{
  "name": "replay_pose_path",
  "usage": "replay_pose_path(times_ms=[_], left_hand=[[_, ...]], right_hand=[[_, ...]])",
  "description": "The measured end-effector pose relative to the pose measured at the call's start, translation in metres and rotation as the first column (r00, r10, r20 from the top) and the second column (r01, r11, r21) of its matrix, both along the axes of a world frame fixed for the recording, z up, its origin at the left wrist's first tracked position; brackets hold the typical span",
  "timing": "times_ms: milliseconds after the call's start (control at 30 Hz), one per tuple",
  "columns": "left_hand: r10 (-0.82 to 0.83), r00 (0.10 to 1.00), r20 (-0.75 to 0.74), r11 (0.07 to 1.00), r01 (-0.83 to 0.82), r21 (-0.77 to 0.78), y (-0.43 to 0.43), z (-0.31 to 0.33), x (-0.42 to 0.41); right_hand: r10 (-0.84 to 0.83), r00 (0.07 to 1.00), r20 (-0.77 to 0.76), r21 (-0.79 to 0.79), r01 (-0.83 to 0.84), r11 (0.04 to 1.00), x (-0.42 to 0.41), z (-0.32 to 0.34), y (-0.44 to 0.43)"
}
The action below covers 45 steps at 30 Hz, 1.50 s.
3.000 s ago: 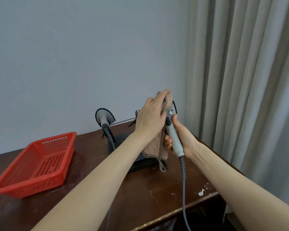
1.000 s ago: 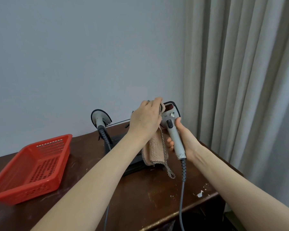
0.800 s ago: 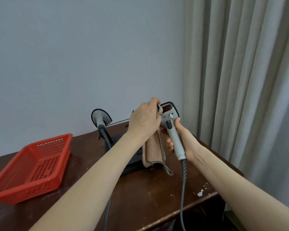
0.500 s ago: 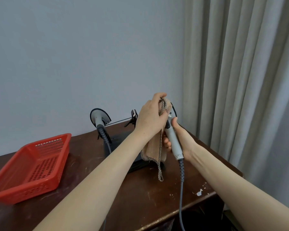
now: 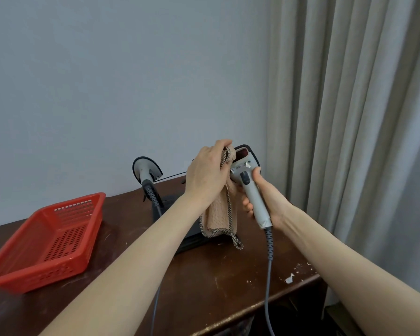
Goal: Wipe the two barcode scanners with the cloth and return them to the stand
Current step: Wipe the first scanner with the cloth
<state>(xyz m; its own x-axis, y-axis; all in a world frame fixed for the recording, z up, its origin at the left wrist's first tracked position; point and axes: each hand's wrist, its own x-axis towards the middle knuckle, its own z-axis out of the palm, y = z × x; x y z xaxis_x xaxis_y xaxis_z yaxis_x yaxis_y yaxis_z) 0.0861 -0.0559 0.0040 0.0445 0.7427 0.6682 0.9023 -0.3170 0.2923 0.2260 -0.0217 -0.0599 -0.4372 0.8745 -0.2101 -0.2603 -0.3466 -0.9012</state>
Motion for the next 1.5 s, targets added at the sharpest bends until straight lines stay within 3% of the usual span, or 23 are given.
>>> replay_pose_path(times_ms=[167,333,600,700,767,833,867,933,1000,1133,1400,1500], left_hand=[[-0.107,0.994,0.034,0.994,0.107,-0.005,0.001,0.003,0.008],[0.008,0.977,-0.211,0.998,0.006,0.064,-0.003,0.007,0.005],[0.125,0.933,-0.337,0.991,-0.13,0.006,-0.001,0.007,0.002],[0.037,0.985,-0.167,0.993,-0.054,-0.102,0.001,0.011,0.001],[-0.085,0.988,0.126,0.975,0.108,-0.196,0.001,0.014,-0.001],[-0.169,0.86,0.481,0.939,0.288,-0.186,-0.001,0.015,-0.001],[-0.17,0.781,0.601,0.944,0.303,-0.127,-0.002,0.015,0.0],[-0.136,0.707,0.694,0.982,0.19,-0.001,-0.002,0.015,0.001],[-0.105,0.754,0.649,0.993,0.109,0.034,-0.003,0.014,0.002],[-0.107,0.883,0.457,0.992,0.128,-0.016,-0.006,0.007,0.011],[-0.197,0.904,0.378,0.972,0.232,-0.048,-0.008,0.012,0.022],[-0.202,0.938,0.282,0.97,0.232,-0.078,-0.007,0.014,0.018]], right_hand=[[0.03,0.999,0.018,0.025,-0.031,0.999,-0.001,-0.001,-0.001],[0.016,1.0,0.026,0.019,-0.017,1.0,0.0,0.001,-0.002],[-0.038,0.999,0.02,0.044,0.038,0.998,0.004,-0.001,0.0],[-0.047,0.999,0.004,0.053,0.047,0.997,0.005,-0.004,-0.001],[-0.047,0.999,-0.019,0.047,0.048,0.998,0.006,-0.004,-0.002],[-0.056,0.997,-0.05,0.032,0.058,0.998,0.007,-0.002,-0.003],[-0.062,0.996,-0.058,0.024,0.064,0.998,0.008,-0.001,-0.004],[-0.06,0.996,-0.062,0.014,0.061,0.998,0.007,0.001,-0.005],[-0.059,0.996,-0.069,0.012,0.06,0.998,0.007,0.001,-0.005],[-0.038,0.998,-0.041,0.028,0.039,0.999,0.003,0.003,-0.007],[-0.06,0.998,-0.017,0.012,0.061,0.998,0.002,0.005,-0.009],[-0.055,0.999,0.002,0.023,0.055,0.998,0.004,0.005,-0.01]])
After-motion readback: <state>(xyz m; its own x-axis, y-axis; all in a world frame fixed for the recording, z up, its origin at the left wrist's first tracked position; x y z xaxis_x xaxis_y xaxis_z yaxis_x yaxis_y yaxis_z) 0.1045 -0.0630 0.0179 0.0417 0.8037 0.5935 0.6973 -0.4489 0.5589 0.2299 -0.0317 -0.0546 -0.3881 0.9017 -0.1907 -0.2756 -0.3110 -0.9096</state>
